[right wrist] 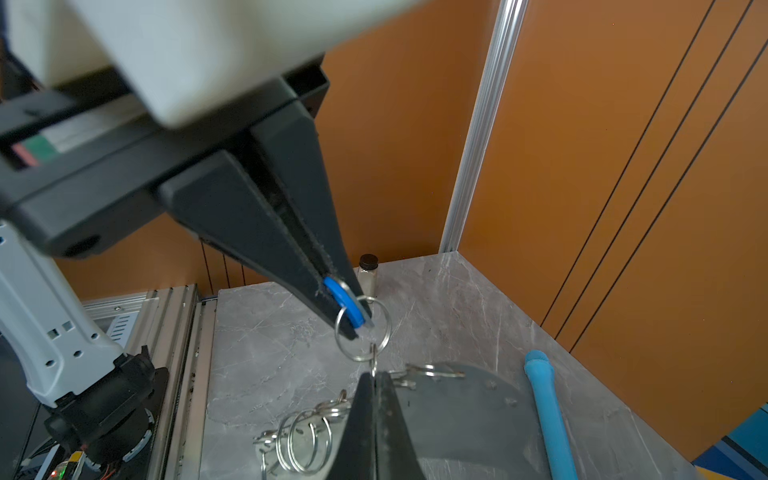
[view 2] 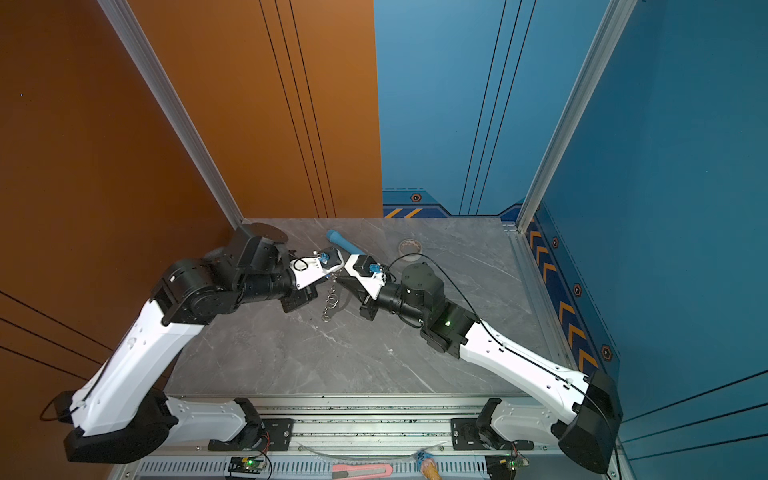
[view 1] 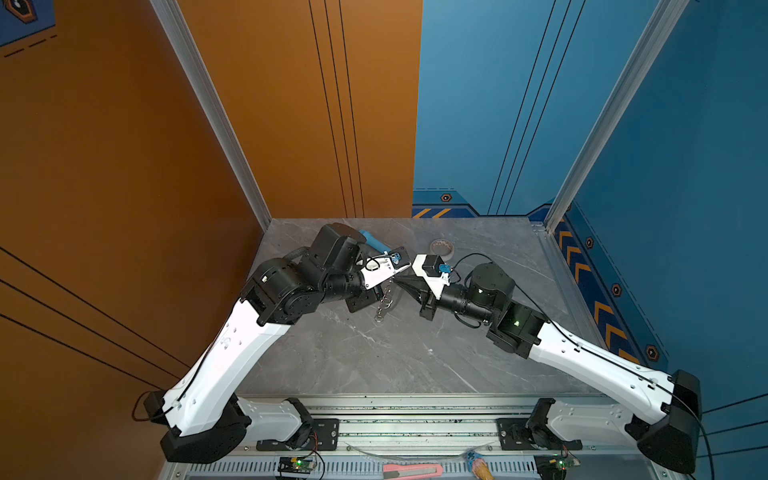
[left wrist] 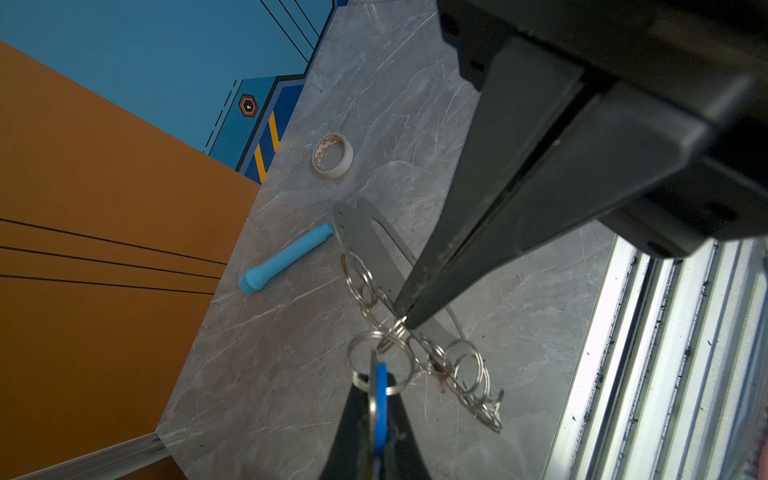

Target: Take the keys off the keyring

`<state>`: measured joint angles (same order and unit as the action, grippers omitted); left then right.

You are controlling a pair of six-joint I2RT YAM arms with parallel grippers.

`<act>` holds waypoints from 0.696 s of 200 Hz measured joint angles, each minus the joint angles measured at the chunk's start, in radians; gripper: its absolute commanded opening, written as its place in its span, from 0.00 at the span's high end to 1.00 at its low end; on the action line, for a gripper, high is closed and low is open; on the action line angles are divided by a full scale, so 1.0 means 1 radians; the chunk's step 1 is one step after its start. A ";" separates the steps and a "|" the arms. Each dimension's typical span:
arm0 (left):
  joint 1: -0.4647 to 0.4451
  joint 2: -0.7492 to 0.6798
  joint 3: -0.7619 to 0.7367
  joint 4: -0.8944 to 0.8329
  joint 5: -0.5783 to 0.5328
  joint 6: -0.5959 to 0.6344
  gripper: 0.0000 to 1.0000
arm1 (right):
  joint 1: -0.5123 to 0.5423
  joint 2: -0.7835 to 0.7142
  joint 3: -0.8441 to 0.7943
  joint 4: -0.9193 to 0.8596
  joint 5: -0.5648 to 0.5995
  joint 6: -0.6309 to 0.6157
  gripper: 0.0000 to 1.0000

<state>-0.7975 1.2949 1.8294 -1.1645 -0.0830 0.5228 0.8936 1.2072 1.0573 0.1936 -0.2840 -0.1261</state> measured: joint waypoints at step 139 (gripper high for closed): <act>-0.024 -0.018 -0.076 0.126 -0.136 -0.035 1.00 | 0.076 0.001 0.018 0.000 0.324 0.003 1.00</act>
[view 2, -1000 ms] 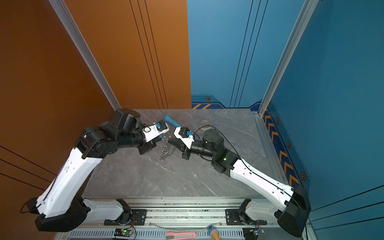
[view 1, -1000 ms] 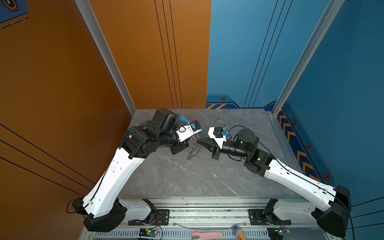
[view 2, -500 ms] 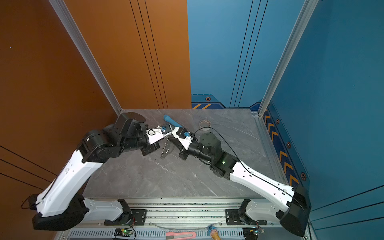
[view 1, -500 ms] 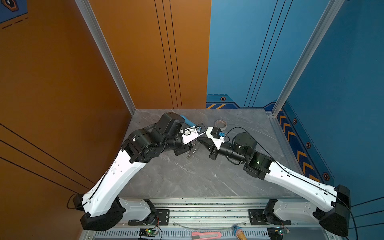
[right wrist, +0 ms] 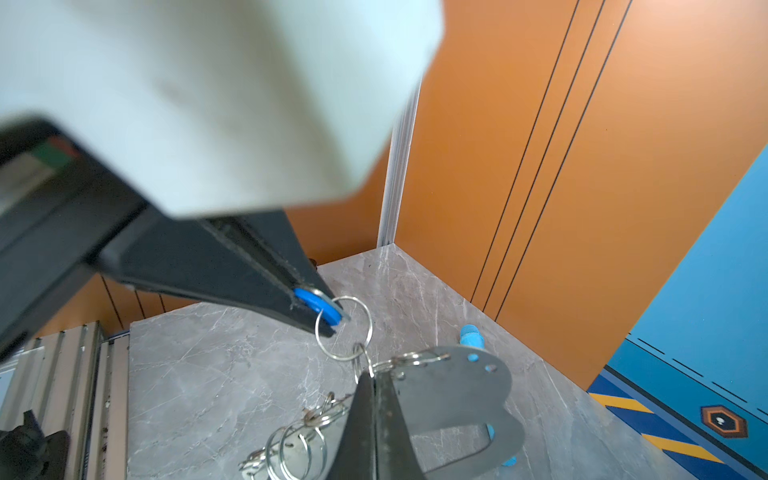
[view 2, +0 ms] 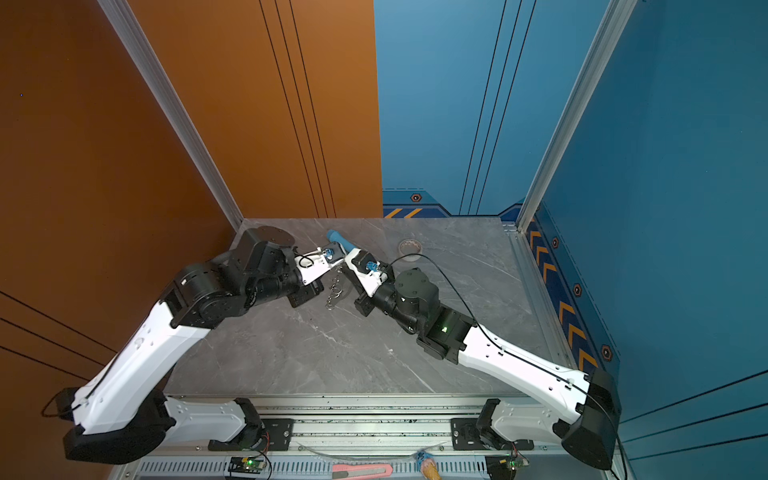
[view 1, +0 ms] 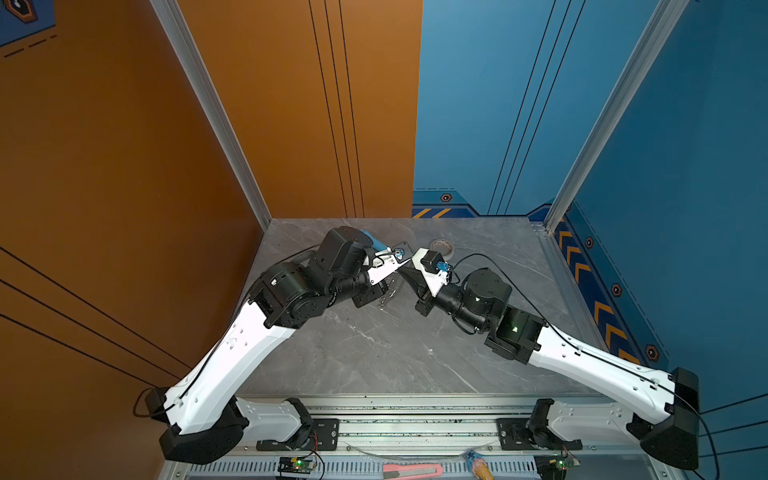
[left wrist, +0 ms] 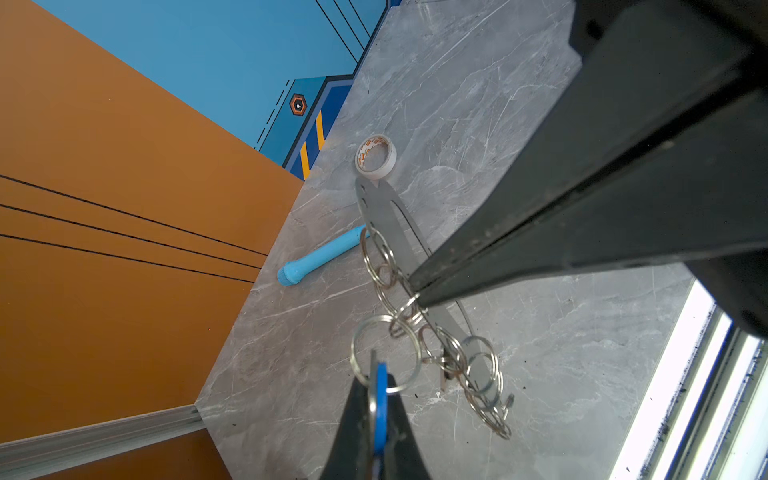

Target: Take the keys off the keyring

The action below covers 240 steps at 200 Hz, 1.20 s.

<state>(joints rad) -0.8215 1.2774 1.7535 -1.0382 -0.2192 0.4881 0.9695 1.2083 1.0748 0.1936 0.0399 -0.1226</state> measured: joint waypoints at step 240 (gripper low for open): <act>0.081 -0.124 -0.241 0.186 0.075 -0.097 1.00 | 0.060 0.000 -0.075 0.145 0.132 0.007 1.00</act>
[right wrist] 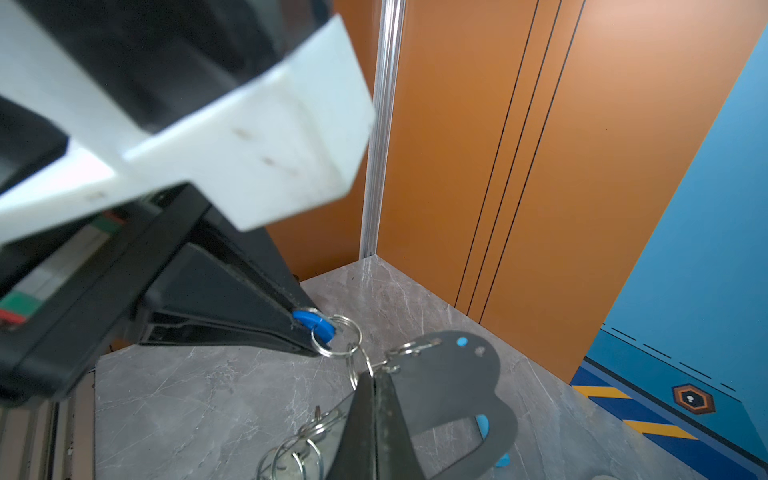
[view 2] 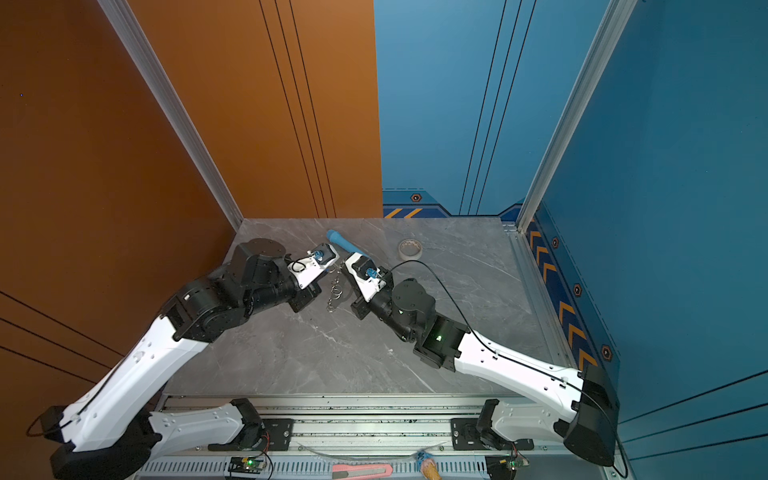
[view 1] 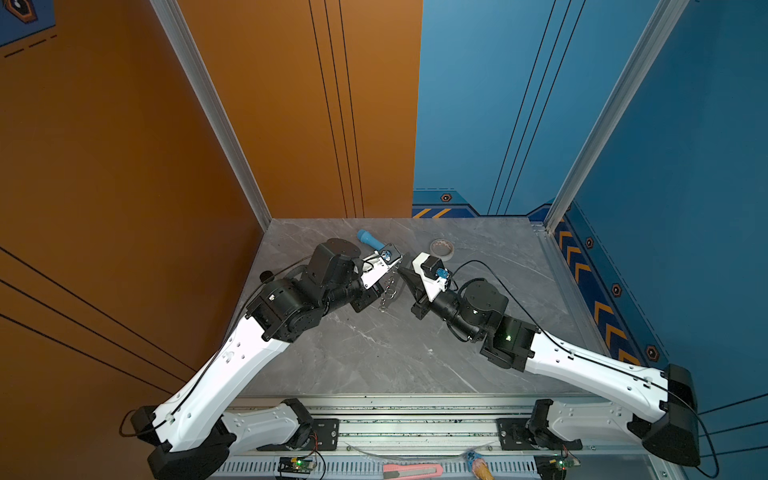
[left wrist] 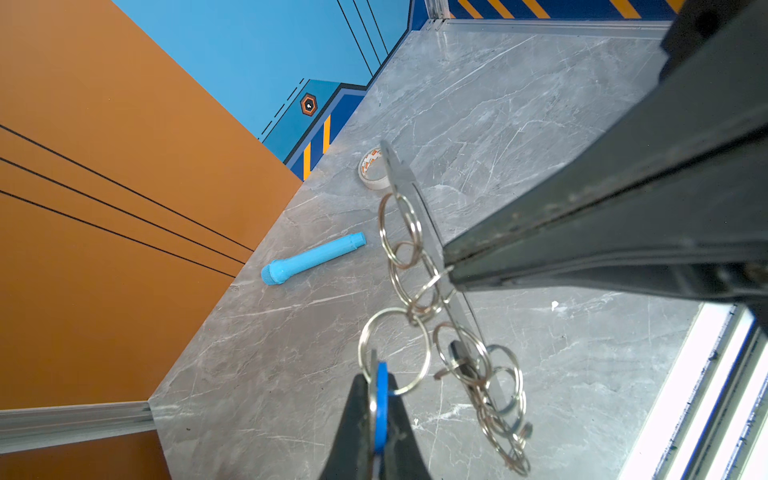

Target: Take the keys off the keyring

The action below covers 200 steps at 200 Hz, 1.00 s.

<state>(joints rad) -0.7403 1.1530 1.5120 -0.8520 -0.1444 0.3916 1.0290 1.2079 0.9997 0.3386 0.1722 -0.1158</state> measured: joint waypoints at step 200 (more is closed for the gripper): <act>0.055 0.025 -0.030 0.031 0.175 -0.031 1.00 | 0.006 0.000 -0.014 0.093 0.023 -0.061 1.00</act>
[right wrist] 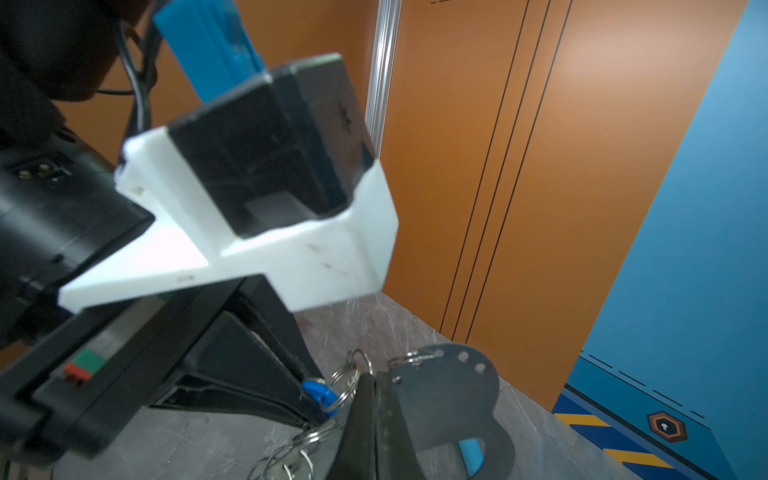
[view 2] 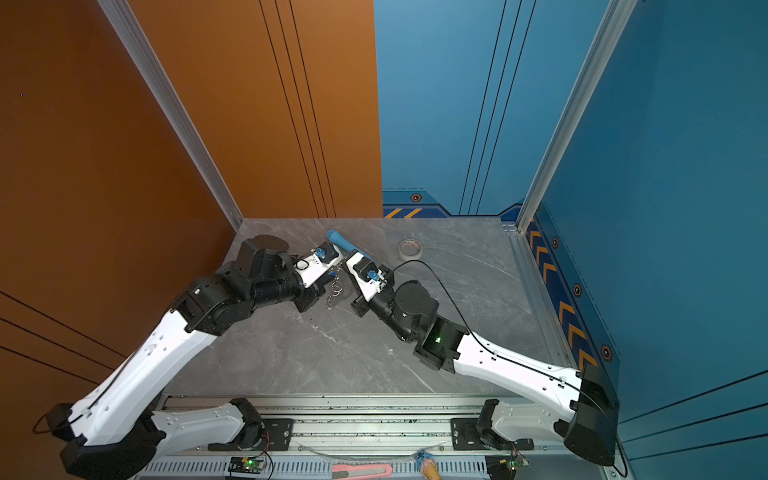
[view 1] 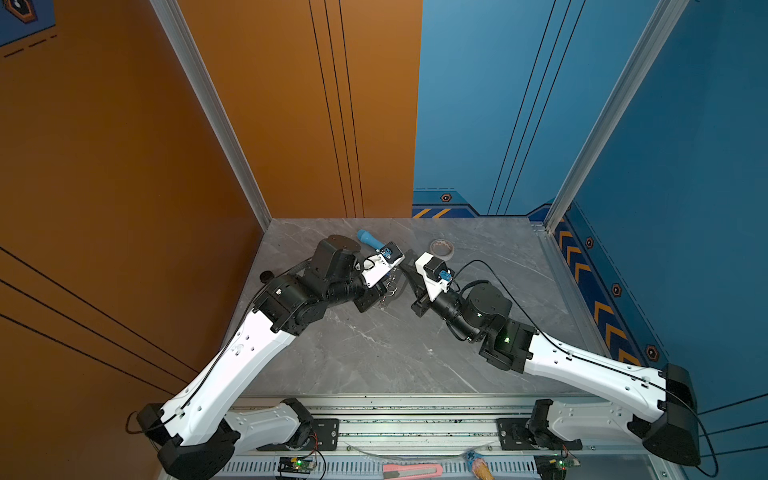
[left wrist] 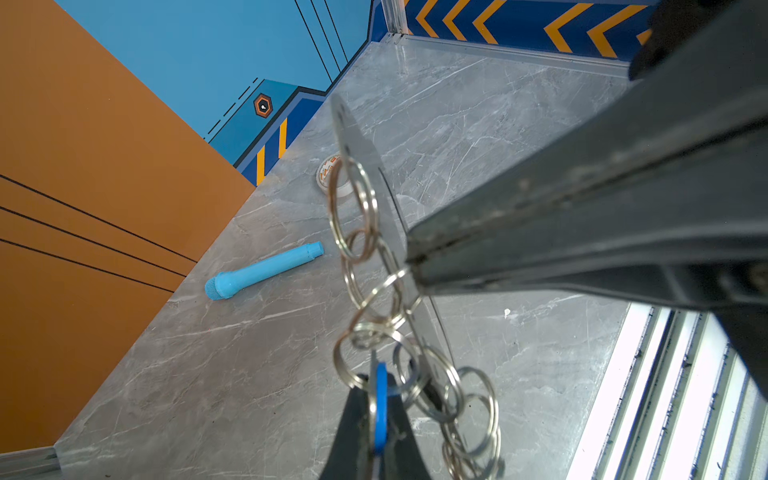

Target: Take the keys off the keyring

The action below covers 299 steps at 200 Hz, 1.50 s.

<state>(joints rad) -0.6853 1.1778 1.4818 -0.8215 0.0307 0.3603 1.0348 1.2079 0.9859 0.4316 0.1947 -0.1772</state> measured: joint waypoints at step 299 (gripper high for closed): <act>-0.101 0.081 0.211 -0.142 -0.106 0.174 1.00 | -0.040 -0.014 -0.050 -0.031 -0.132 -0.004 1.00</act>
<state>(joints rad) -0.7864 1.2587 1.6924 -0.9638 -0.0757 0.5346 0.9947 1.1938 0.9360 0.4011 0.0628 -0.1810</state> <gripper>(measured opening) 0.066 0.047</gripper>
